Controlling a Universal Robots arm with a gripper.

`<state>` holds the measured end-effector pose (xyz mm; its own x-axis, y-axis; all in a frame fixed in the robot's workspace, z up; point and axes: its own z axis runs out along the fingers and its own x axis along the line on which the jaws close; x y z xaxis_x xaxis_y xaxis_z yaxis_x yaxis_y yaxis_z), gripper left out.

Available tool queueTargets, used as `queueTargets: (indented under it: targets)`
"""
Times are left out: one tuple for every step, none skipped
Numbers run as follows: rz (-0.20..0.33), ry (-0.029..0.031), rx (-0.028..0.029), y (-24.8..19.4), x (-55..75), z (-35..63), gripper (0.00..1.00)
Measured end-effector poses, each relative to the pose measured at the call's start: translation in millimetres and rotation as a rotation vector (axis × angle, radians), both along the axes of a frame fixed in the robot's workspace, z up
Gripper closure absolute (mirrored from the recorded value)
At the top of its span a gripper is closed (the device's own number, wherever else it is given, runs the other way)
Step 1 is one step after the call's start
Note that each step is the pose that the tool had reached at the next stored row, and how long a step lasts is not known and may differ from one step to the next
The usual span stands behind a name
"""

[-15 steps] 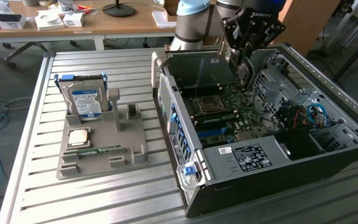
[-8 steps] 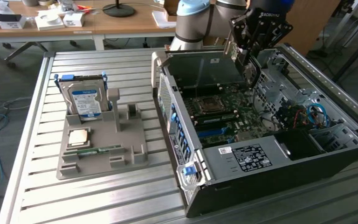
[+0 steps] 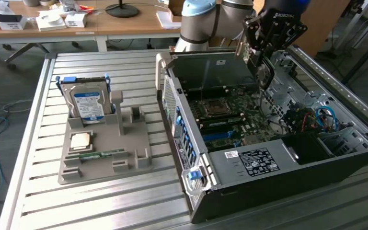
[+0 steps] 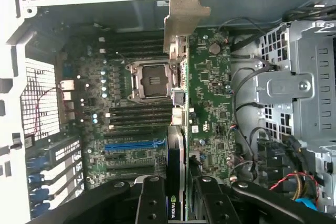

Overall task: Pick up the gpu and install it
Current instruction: 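Pick up the gpu and move the gpu toward the slot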

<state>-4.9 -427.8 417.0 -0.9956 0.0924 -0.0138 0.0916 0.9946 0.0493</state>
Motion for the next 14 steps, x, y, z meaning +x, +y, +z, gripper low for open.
queueTargets:
  targets:
    - [0.0, 0.0, 0.0001, 0.0, 1.5, 0.0, 0.73]
    - [0.0, 0.0, 0.0001, 0.0, 3.3, 0.0, 0.73]
    - [0.0, 0.0001, 0.0001, 0.0, 5.4, 0.0, 0.73]
    - [0.0, 0.0001, 0.0001, 0.0, 7.7, 0.0, 0.73]
    - [0.0, 0.0002, 0.0001, 0.0, 9.9, 0.0, 0.73]
    - [0.0, 0.0002, 0.0001, 0.0, 11.5, 0.0, 0.73]
    - [0.001, 0.0003, 0.0, 0.0, 12.7, 0.0, 0.73]
    - [0.002, 0.0003, 0.0001, 0.0, 13.2, -0.1, 0.73]
    - [0.002, 0.0002, 0.0001, 0.0, 13.3, -0.1, 0.73]
    - [0.002, 0.0002, 0.0001, 0.0, 13.3, -0.1, 0.73]
    - [0.002, 0.0002, 0.0001, 0.0, 13.3, -0.1, 0.73]
    - [0.002, 0.0002, 0.0001, 0.0, 13.3, -0.1, 0.73]
    - [0.002, 0.0002, 0.0001, 0.0, 13.3, -0.1, 0.73]
    - [0.002, 0.0002, 0.0001, 0.0, 13.2, -0.1, 0.73]
